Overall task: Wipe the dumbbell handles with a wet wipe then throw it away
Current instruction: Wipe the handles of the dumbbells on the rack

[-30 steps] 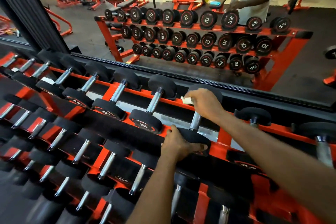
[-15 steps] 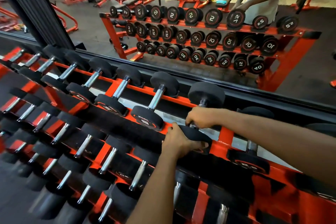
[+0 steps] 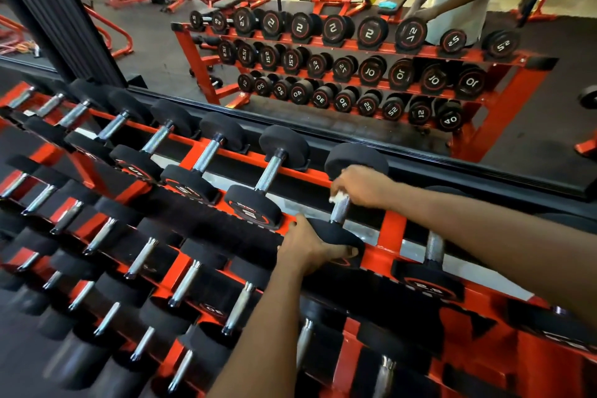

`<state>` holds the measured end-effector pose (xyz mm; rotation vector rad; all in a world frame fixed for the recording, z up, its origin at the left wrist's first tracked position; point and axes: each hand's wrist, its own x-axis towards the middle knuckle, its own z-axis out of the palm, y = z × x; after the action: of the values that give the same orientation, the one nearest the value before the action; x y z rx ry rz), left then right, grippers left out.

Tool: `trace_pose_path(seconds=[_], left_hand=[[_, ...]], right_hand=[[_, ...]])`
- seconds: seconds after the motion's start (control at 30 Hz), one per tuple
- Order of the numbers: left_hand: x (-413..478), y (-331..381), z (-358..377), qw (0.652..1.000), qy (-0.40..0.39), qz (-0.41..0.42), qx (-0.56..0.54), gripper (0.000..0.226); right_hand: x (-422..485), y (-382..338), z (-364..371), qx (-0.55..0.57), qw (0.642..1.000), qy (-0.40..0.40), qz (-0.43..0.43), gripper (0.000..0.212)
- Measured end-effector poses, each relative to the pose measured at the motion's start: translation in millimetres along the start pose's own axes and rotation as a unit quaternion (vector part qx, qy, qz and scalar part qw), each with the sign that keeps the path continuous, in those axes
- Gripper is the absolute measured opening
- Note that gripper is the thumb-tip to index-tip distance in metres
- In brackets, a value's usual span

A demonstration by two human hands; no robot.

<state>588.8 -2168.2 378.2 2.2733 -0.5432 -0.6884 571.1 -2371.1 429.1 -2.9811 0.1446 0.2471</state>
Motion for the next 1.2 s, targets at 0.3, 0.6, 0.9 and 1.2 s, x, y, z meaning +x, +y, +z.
trace_pose_path(seconds=[0.3,0.6,0.9,1.2], left_hand=[[-2.3,1.3,0.8,1.000,0.001,-0.015,0.007,0.117],[-4.5,4.3,-1.8,0.999,-0.005,-0.039,0.024,0.121],[-15.3,16.8,-0.9,0.994,0.023,-0.056,0.089,0.138],[-44.0,22.0,49.3,0.964,0.194,0.141,0.112,0.072]], right_hand=[[-28.5,-9.7,34.0,0.043,0.995,0.049,-0.078,0.032],[-41.3,-3.8,76.0,0.158,0.974,0.161,-0.011,0.028],[-102.0,-20.1,83.1,0.284,0.898,0.316,0.115,0.039],[-201.6,-20.8,73.9,0.248,0.814,0.419,0.318,0.037]])
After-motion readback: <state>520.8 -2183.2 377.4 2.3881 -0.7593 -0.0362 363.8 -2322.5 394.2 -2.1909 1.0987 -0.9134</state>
